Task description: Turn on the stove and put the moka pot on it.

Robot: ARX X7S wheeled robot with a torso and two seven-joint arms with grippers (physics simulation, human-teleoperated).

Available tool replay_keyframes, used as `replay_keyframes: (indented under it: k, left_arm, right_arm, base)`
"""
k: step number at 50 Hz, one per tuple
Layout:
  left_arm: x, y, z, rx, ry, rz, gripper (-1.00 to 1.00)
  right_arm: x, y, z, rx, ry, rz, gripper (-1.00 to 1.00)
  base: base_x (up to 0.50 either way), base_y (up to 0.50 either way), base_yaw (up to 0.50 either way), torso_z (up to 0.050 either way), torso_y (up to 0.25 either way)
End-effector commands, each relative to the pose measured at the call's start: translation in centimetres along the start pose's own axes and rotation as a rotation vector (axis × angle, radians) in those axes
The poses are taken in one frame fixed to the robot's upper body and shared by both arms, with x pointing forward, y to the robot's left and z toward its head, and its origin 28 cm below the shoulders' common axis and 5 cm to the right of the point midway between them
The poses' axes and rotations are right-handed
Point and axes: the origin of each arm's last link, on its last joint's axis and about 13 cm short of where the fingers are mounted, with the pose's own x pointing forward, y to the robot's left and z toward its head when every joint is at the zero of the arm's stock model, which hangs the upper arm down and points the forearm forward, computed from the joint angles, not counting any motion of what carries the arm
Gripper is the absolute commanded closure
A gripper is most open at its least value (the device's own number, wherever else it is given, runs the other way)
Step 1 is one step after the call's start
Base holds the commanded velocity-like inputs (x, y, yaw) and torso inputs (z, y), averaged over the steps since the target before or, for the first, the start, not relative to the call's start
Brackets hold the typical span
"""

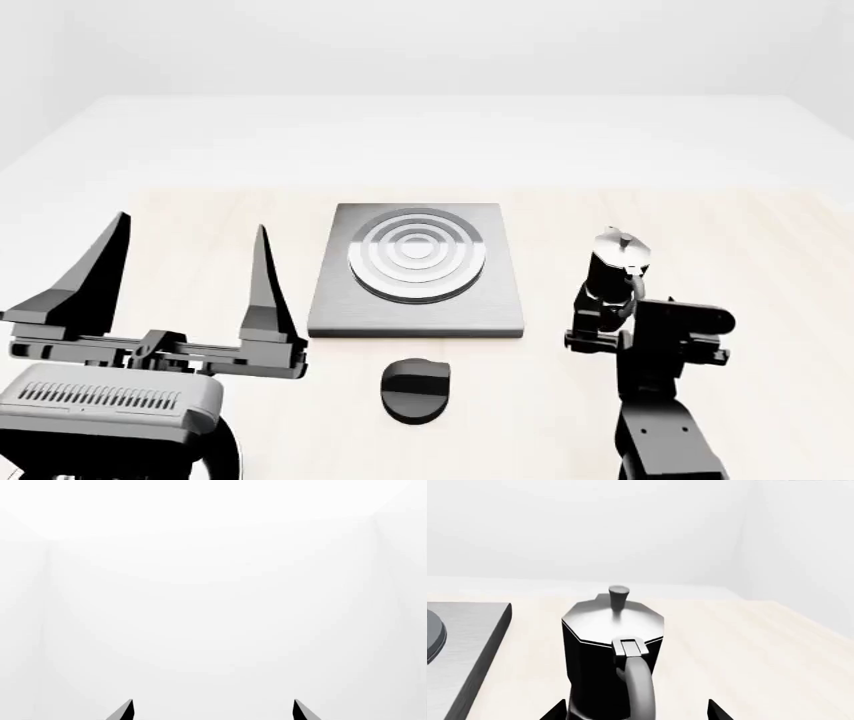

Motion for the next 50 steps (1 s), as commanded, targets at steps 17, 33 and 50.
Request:
replay_keyframes:
  k: [17,33,50]
  left_arm:
    - [-0.06,-0.08,-0.21,-0.012,0.005,-0.001,-1.0]
    - [-0.08,-0.11,-0.41,-0.019,0.013,-0.002,-1.0]
    - [-0.19,-0.14,-0.68,-0.034,0.021,-0.001,-1.0]
  right_arm:
    - [0.46,0.06,-0.61,-0.012,0.021,-0.005,-1.0]
    - [0.3,-0.14,-0.58,-0.006,0.003,-0.014,1.0]
    - [0.16,0.14,-0.18,-0.014,-0.012,-0.001,1.0]
  base:
    - [0.0,0.0,0.0,0.0,0.0]
    - [0.0,0.0,0.0,0.0,0.0]
    - [0.0,0.0,0.0,0.0,0.0]
